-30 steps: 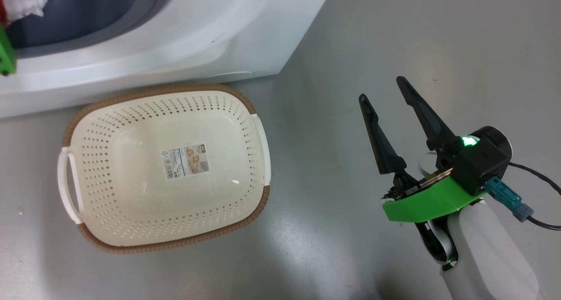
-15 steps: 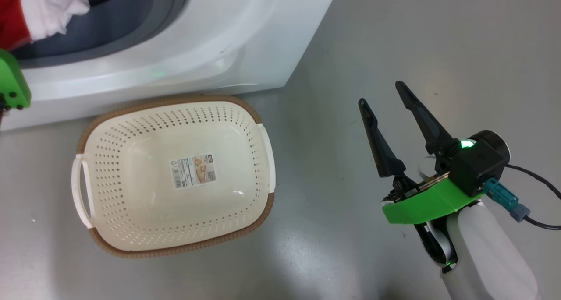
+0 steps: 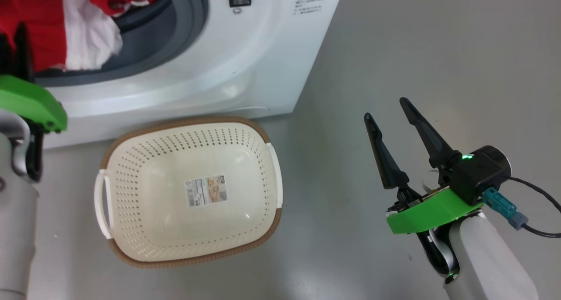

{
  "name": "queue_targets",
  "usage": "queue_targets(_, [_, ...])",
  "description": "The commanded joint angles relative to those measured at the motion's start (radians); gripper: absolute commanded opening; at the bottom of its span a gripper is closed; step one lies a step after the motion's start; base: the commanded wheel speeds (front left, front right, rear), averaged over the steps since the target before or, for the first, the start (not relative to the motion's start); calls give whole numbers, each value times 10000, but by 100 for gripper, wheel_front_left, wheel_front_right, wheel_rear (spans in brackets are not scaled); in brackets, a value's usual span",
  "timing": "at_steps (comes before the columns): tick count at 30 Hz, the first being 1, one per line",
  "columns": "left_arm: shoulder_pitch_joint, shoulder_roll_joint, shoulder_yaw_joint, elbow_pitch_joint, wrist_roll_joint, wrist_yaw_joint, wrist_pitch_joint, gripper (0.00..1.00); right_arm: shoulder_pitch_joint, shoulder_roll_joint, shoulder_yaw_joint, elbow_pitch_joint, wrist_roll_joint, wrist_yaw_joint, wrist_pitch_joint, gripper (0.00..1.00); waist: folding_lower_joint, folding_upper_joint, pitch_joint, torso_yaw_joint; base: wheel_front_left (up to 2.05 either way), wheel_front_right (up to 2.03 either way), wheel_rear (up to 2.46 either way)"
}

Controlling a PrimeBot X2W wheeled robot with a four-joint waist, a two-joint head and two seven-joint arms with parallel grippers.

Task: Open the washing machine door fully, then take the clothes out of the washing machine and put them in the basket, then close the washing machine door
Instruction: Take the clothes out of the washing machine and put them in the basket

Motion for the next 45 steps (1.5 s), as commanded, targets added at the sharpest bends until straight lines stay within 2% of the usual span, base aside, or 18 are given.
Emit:
queue_targets(1, [243, 454, 243, -382, -19, -36, -149, 0, 246, 26, 163, -202, -124, 63, -61, 100, -1, 0, -331, 166, 0, 0, 0])
queue_targets(9, [1410, 276, 344, -1970, 31, 175, -374, 0, 586, 26, 114, -16, -188, 63, -61, 100, -1, 0, -1097, 350, 0, 0, 0])
queue_targets(16, [2528, 97, 694, -4365, 196, 454, -387, 0, 832, 26, 78, 73, -241, 63, -61, 100, -1, 0, -1617, 425, 0, 0, 0])
queue_targets(27, [4082, -363, 1257, -7042, 344, 493, -389, 0, 997, 26, -84, 79, -423, 63, -61, 100, -1, 0, -2006, 555, 0, 0, 0])
queue_targets(38, [5552, -809, 1221, -9050, 365, 607, -337, 0, 1070, 26, -73, 92, -411, 63, -61, 100, -1, 0, -2257, 571, 0, 0, 0])
queue_targets(45, [6481, -1325, 911, -9385, -309, 448, 172, 0, 1150, 26, -121, 64, -432, 63, -61, 100, -1, 0, -2213, 626, 0, 0, 0])
